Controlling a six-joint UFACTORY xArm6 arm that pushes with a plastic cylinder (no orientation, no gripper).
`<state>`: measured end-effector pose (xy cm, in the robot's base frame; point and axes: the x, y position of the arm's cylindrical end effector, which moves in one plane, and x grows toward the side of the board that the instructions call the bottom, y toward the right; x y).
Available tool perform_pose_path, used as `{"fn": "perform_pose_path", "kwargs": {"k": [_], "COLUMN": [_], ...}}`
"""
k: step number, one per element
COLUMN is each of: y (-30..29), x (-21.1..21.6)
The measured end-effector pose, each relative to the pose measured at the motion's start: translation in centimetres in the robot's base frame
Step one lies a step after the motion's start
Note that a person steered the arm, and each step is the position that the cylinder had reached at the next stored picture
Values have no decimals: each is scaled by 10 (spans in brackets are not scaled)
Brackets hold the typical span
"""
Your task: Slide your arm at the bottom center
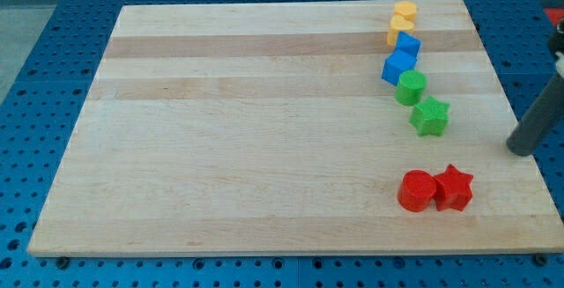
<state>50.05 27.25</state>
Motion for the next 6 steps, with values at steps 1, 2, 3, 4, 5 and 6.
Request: {"fn": "perform_pose_path", "kwargs": {"k": [1,2,3,4,5,6], "y": [-55,-100,-131,-184,-213,-213], "x": [0,0,0,7,55,118]}}
